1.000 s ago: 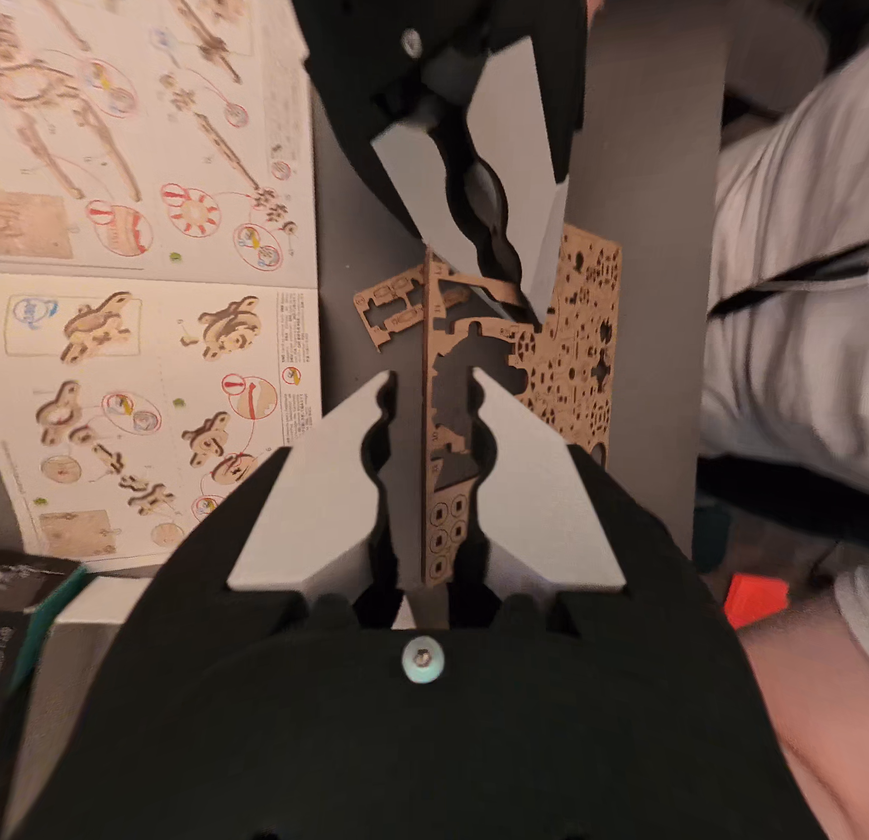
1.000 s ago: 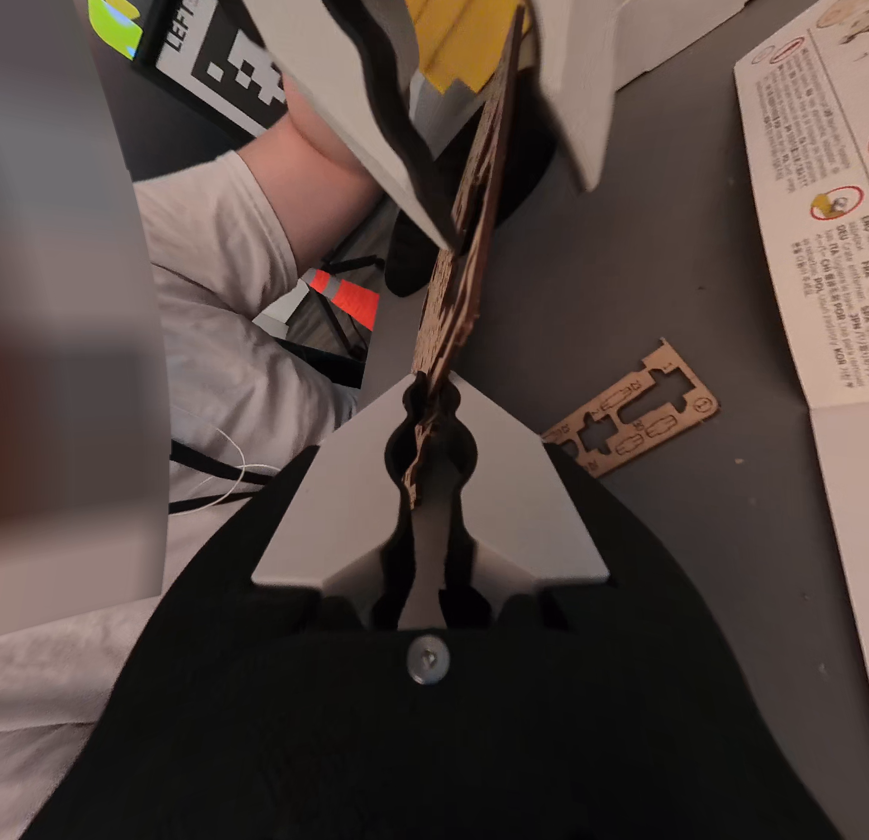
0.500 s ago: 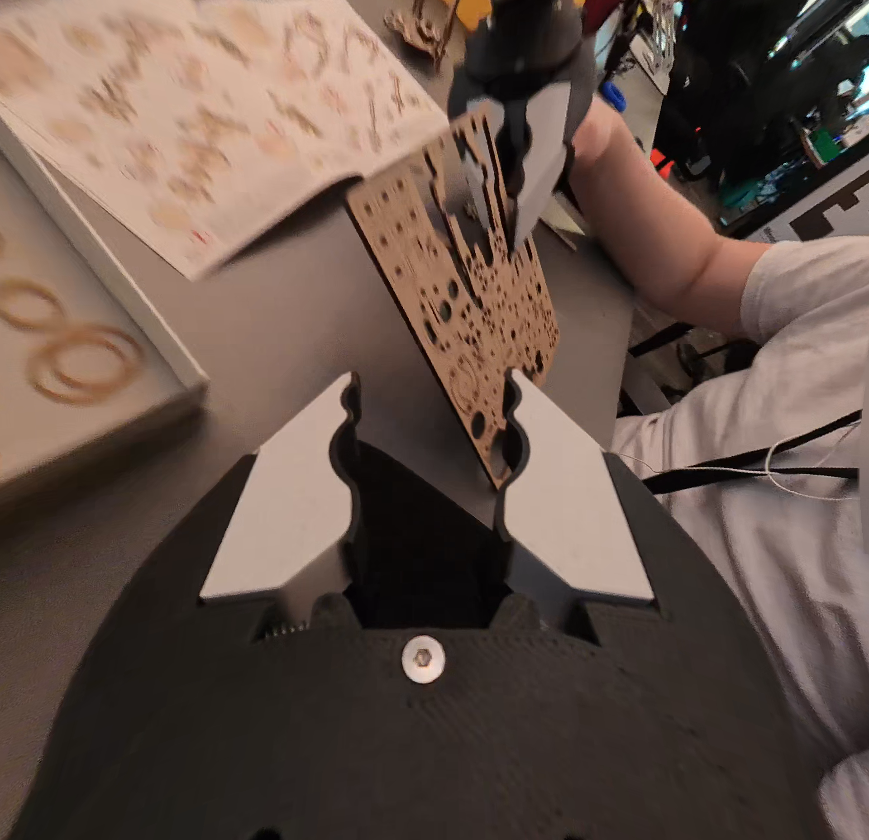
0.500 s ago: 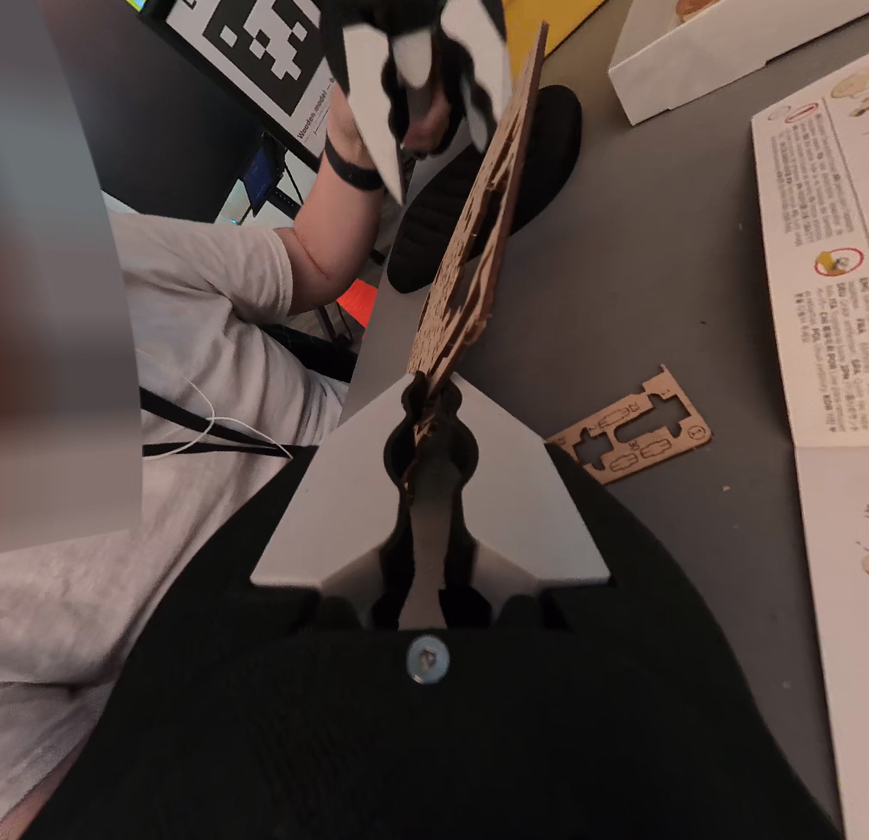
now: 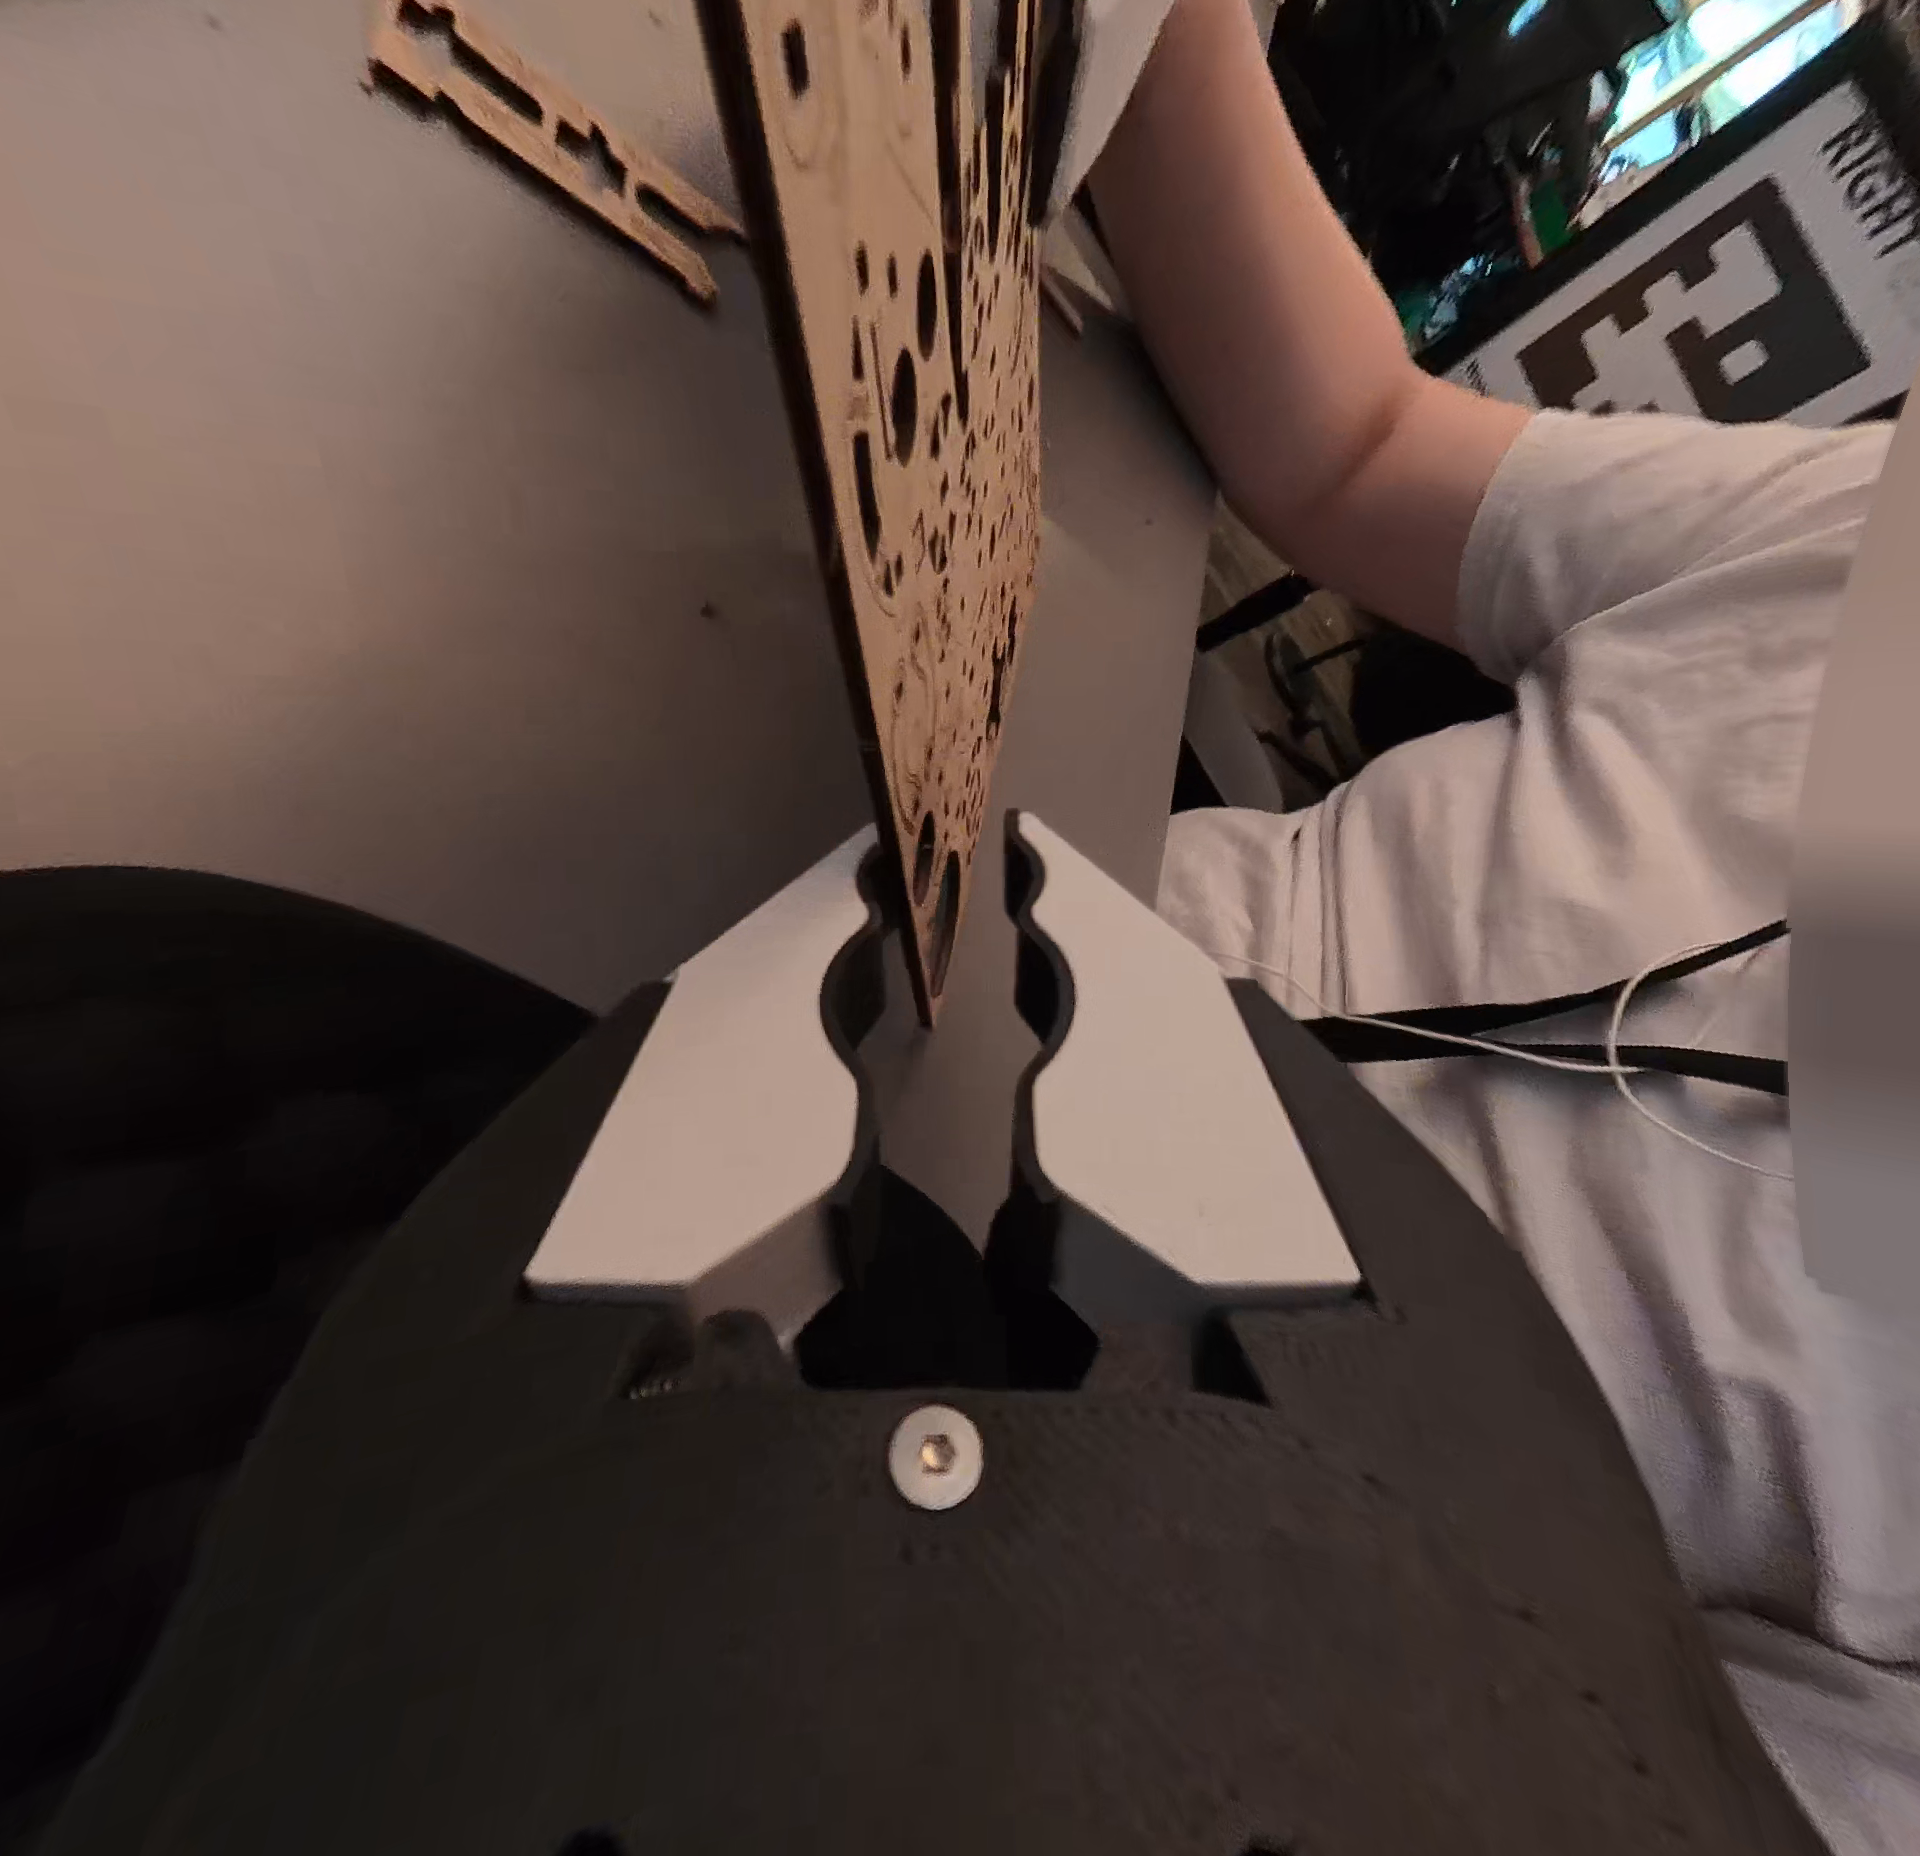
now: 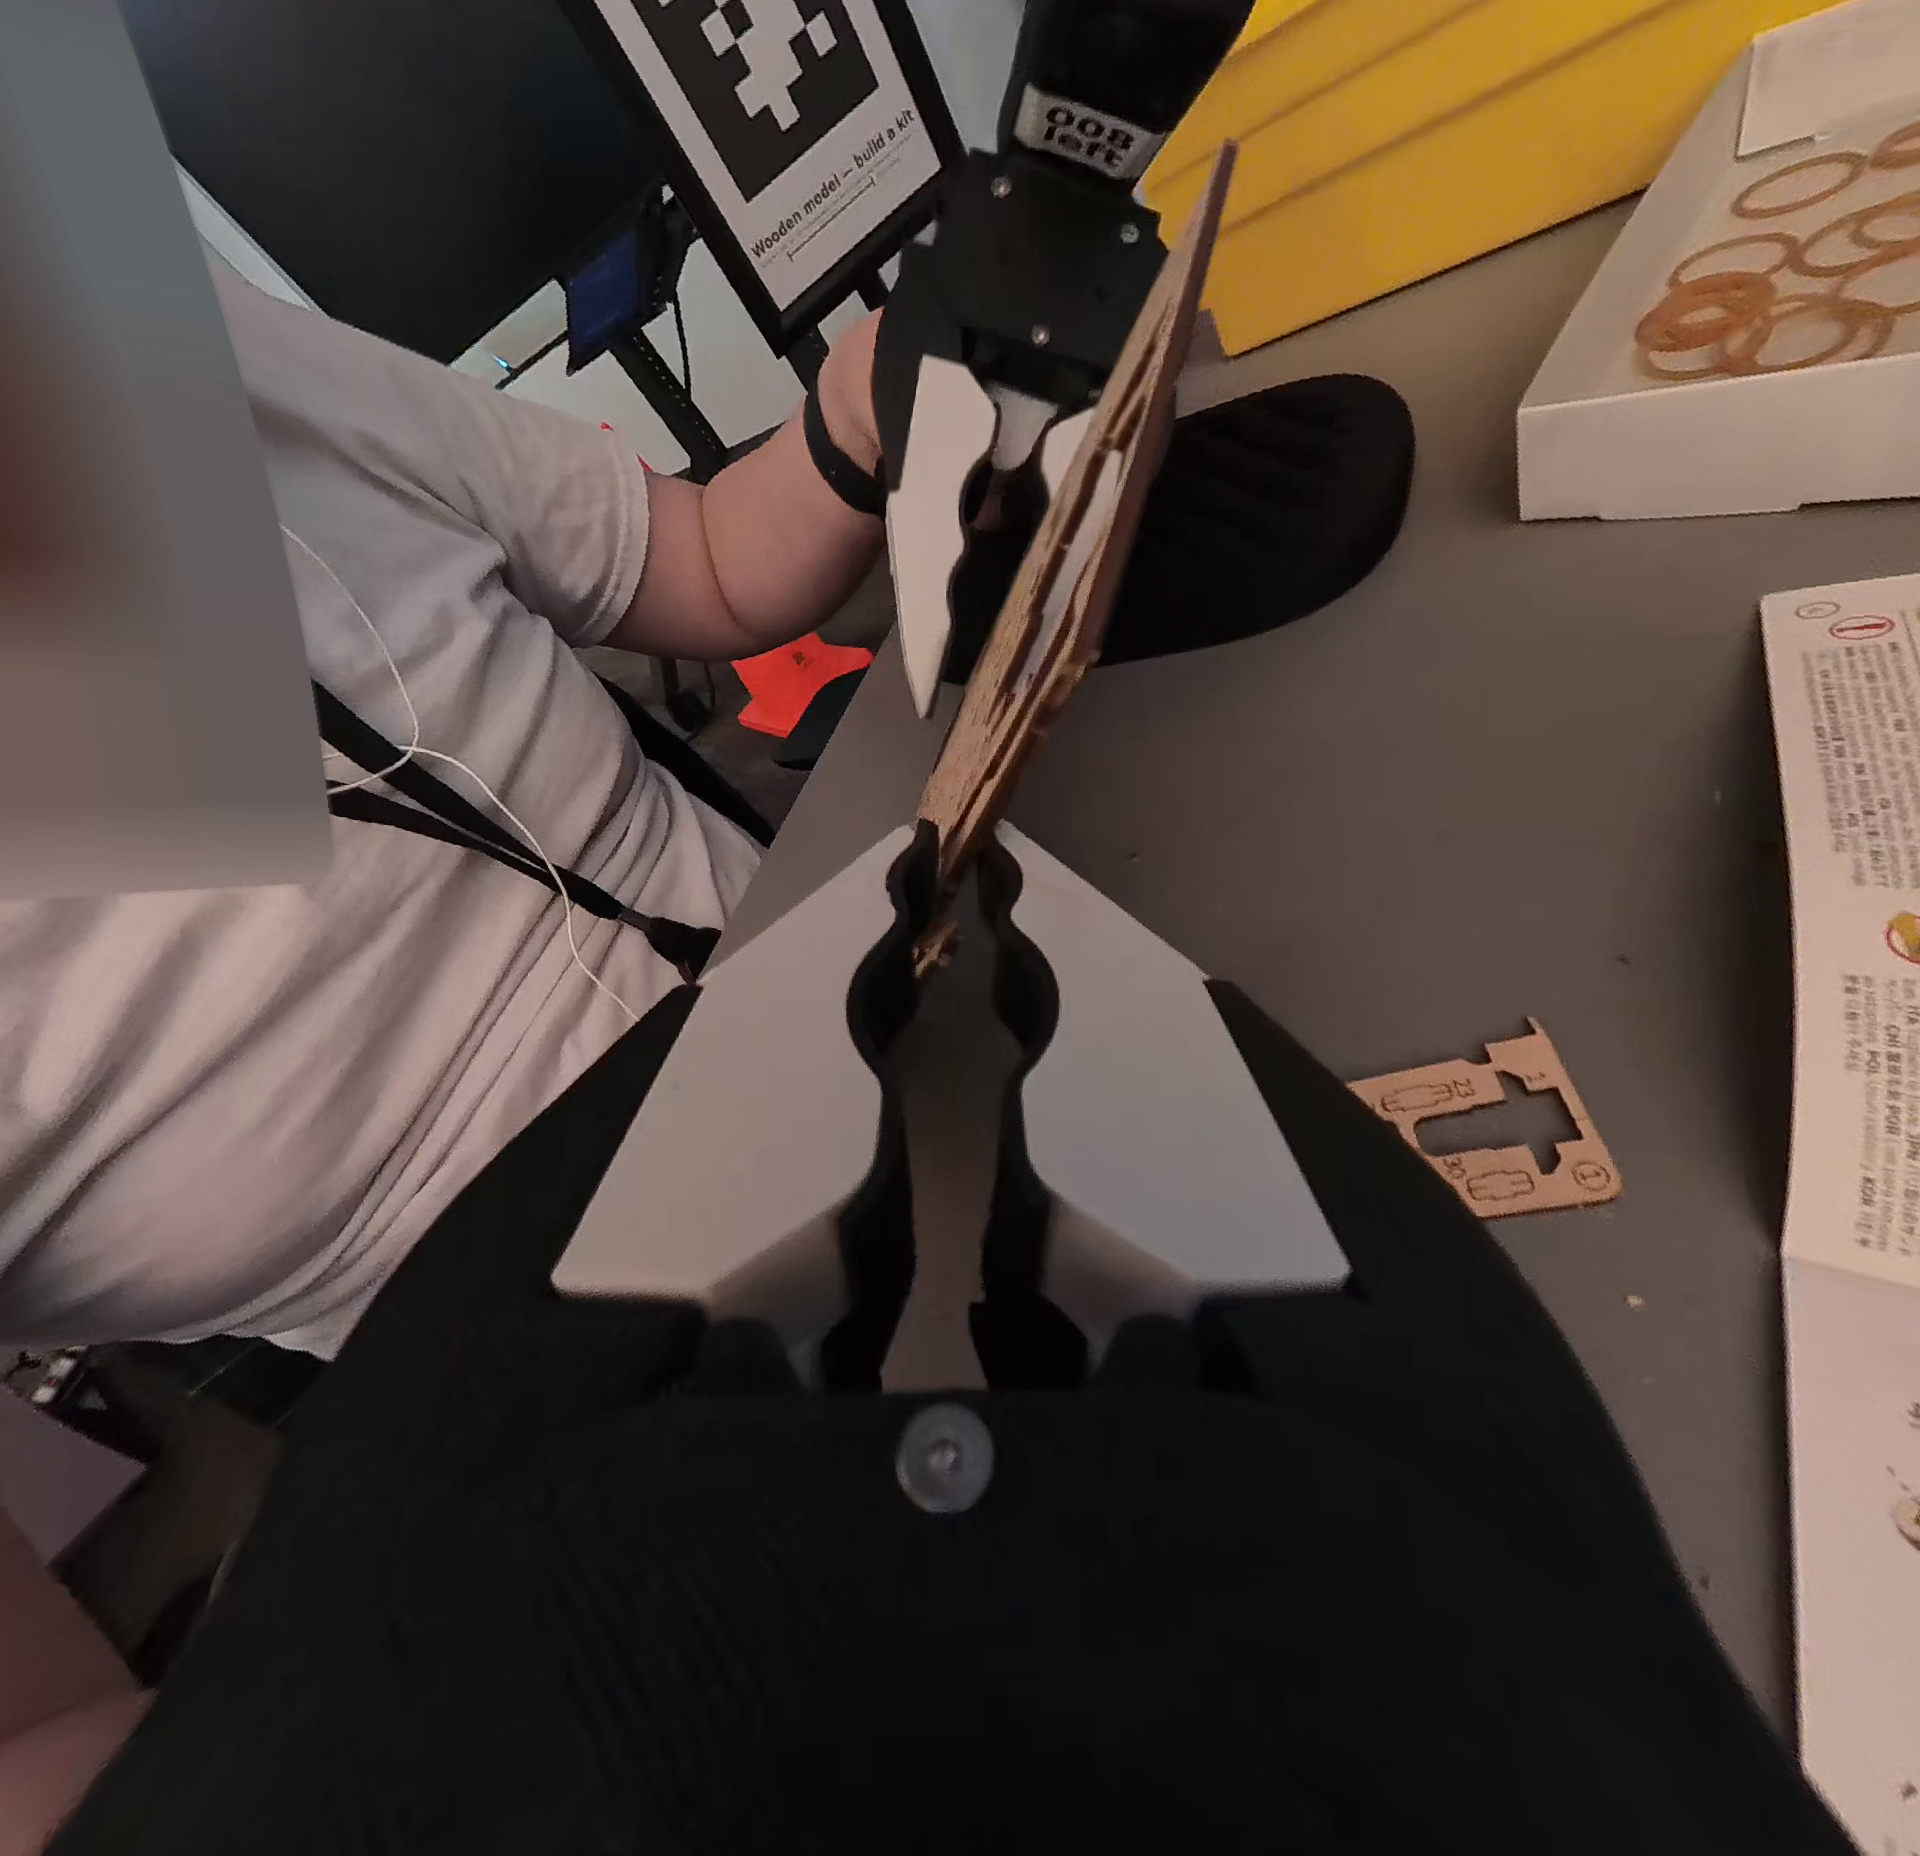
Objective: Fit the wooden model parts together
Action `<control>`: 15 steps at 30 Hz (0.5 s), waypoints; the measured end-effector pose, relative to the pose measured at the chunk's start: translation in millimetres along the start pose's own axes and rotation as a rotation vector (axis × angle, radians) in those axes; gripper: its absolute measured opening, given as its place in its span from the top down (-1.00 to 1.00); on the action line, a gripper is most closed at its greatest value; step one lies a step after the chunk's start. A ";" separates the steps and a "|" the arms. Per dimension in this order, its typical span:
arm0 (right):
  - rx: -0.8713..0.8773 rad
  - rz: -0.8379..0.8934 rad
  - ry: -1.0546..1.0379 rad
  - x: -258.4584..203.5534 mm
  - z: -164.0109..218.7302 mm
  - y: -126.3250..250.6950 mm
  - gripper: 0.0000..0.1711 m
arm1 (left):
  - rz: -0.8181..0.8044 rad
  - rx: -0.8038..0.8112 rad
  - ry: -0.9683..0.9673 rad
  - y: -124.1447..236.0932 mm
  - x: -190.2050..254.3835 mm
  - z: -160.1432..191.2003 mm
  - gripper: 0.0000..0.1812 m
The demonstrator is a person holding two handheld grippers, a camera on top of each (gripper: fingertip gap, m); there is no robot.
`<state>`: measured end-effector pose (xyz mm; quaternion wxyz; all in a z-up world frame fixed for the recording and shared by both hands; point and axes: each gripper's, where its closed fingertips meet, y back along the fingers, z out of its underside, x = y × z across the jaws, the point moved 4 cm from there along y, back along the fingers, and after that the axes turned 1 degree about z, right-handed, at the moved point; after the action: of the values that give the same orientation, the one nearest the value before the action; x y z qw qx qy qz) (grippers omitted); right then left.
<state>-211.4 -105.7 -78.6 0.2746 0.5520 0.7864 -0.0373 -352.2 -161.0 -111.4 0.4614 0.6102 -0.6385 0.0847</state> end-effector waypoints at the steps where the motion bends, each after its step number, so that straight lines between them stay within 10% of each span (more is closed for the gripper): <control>1: 0.006 0.001 0.001 0.2 -0.1 -0.8 0.94 | -0.001 -0.017 -0.004 -2.4 1.5 1.7 0.87; 5: 0.034 0.115 -0.034 10.7 -0.9 0.7 0.82 | 0.005 -0.029 0.028 -6.6 5.0 5.4 0.98; 12: 0.188 0.864 0.006 2.9 -8.4 23.4 -0.53 | -0.006 0.009 0.068 -5.5 3.2 7.5 0.97; 15: 0.156 0.996 0.041 -15.4 6.5 -7.1 -0.75 | -0.012 0.020 0.071 -6.8 3.2 7.0 0.97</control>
<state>-211.5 -123.8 -78.6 0.2016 0.8797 0.4278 0.0504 -349.3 -169.6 -116.2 0.4781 0.6152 -0.6171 0.1101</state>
